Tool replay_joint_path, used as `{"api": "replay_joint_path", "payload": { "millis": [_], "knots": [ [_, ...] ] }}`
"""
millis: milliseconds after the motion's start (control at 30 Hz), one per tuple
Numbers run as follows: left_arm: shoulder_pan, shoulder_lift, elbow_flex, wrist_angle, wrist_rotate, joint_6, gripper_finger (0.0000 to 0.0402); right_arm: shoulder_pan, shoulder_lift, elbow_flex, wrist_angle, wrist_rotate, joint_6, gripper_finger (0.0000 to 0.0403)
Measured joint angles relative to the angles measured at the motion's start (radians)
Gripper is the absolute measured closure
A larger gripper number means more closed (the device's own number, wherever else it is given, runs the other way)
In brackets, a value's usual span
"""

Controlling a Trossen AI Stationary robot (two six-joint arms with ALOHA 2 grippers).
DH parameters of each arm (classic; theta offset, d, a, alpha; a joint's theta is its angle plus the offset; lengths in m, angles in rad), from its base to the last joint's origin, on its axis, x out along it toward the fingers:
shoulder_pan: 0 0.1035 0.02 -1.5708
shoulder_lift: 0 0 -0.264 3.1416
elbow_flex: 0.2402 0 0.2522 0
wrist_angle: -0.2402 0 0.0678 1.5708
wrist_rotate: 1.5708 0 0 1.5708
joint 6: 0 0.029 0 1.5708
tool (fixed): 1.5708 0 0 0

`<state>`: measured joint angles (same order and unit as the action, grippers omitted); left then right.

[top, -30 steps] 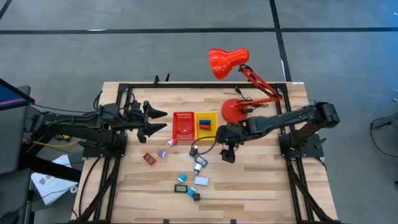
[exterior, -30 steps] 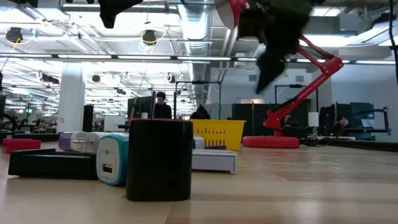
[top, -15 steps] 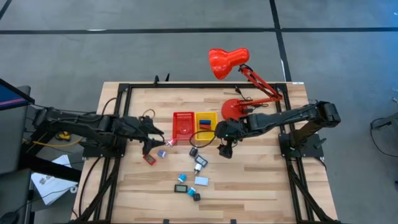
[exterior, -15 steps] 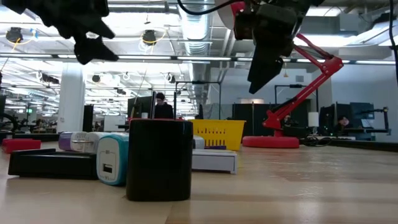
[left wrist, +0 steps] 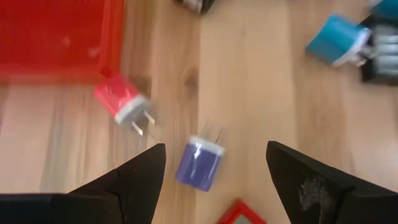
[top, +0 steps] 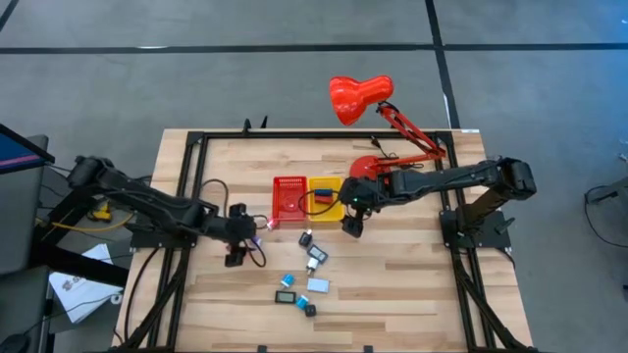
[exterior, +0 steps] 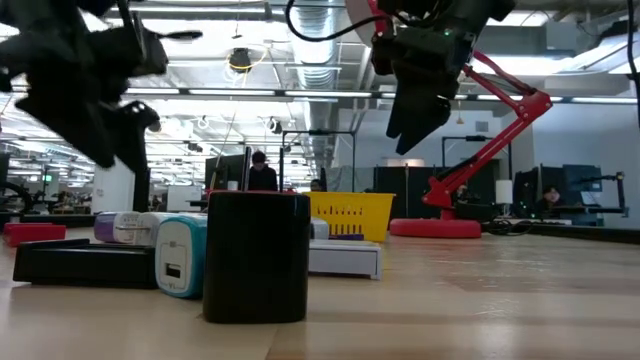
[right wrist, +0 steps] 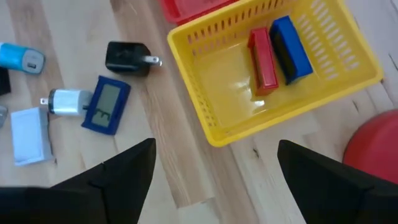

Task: Pick & Place Office items
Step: Put the purple charger adapter into the red basket

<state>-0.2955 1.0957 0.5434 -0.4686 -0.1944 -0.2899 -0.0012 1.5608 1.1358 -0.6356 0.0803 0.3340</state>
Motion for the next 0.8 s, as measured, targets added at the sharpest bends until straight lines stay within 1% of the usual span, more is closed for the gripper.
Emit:
{"api": "replay_joint_path", "payload": {
  "millis": [133, 233, 367, 600, 800],
  "knots": [
    [0.000, 0.057, 0.000, 0.015, 0.000, -0.003, 0.0133, -0.009, 0.000, 0.000, 0.028, -0.001, 0.000, 0.0075],
    [0.000, 0.087, 0.000, 0.055, 0.000, -0.003, 0.0147, -0.009, 0.000, 0.000, 0.051, -0.001, 0.000, 0.0075],
    [0.000, 0.127, 0.000, 0.067, 0.000, 0.002, 0.0169, -0.009, 0.000, 0.000, 0.064, -0.001, 0.000, 0.0075],
    [0.000, 0.185, 0.000, 0.061, 0.000, 0.079, 0.0189, -0.008, 0.000, 0.000, 0.065, -0.001, 0.000, 0.0075],
    [0.000, 0.196, 0.000, 0.066, -0.008, 0.127, 0.0197, -0.006, 0.000, 0.000, 0.065, -0.001, 0.000, 0.0075]
  ]
}}
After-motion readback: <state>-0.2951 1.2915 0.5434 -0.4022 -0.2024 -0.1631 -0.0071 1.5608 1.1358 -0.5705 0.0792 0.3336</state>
